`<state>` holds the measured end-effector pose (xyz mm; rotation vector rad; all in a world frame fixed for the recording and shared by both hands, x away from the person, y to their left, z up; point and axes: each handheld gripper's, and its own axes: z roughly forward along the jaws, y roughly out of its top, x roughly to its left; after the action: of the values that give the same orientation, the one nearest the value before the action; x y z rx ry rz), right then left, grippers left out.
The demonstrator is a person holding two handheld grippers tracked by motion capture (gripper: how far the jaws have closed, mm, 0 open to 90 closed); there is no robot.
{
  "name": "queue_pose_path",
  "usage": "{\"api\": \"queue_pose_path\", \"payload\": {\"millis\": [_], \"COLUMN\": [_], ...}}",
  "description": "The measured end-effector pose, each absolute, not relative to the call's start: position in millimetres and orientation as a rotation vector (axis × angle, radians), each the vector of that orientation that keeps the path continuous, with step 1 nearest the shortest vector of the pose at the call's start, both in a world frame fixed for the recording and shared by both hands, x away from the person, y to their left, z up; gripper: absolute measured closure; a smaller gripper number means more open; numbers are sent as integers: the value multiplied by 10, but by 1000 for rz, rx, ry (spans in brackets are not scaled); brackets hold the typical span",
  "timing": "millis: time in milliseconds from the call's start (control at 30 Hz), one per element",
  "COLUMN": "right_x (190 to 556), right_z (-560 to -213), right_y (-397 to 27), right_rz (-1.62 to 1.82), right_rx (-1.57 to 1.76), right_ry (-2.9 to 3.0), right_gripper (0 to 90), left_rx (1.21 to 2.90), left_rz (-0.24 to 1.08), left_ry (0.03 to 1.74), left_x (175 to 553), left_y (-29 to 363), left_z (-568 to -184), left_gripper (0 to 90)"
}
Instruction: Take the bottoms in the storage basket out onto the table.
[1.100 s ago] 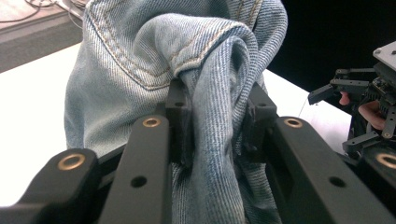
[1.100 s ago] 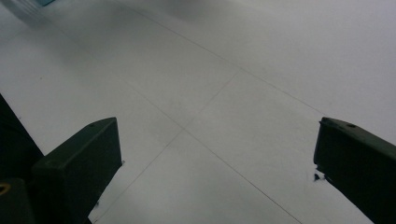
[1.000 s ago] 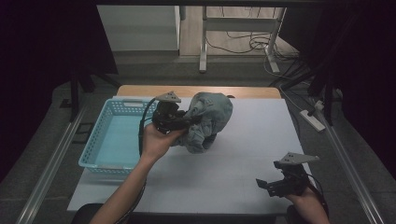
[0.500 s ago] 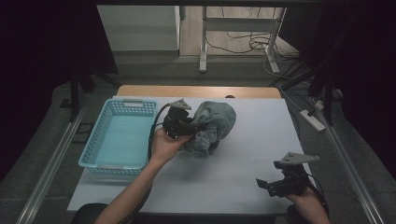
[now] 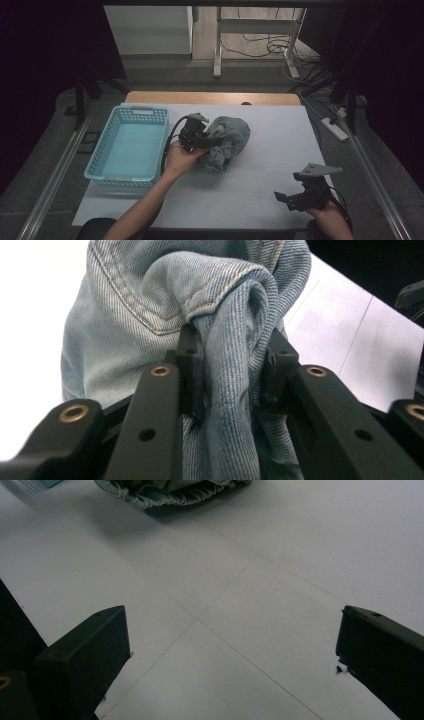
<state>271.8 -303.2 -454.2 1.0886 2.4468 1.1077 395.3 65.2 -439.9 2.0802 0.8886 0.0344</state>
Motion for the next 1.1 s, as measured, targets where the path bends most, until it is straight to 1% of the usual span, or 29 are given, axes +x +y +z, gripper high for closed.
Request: {"api": "queue_pose_path", "payload": {"millis": [300,400,467,700,733,767,800,900,1000,1033,1100], "right_x": [2713,2713,2713,2711,2711,2712,2712,2712,2712,2711,2712], "right_z": [-4540,-4540,-4540,-4539,-4539,-4539,-4539,-4541,-4540,-4540,-4542], "right_y": [-3030,-3032,-3032,-3027,-3027,-3027,-3027,-3024,-3022,-3021,-3020], "right_rz": [1103,1104,1104,1097,1097,1097,1097,1097,1093,1092,1091], "right_rx": [1080,1079,1077,1076,1076,1078,1078,1078,1077,1077,1072], "right_ry": [2447,2448,2447,2449,2449,2449,2449,2451,2453,2453,2455], "right_gripper": [11,11,11,11,11,11,11,11,11,11,11], "left_rx": [2186,2191,2197,2226,2232,2238,2248,2251,2254,2259,2258], "left_rz": [-18,-20,3,2,8,11,12,19,24,29,28], "left_ry": [887,882,858,848,839,835,834,845,844,838,841], "left_x": [4013,4019,4024,4047,4048,4048,4052,4054,4049,4047,4043], "left_y": [522,514,519,499,497,489,484,459,447,443,428], "left_z": [-4651,-4687,-4733,-4843,-4858,-4872,-4883,-4920,-4933,-4936,-4934], "left_gripper": [642,627,615,542,542,514,514,446,401,401,352]}}
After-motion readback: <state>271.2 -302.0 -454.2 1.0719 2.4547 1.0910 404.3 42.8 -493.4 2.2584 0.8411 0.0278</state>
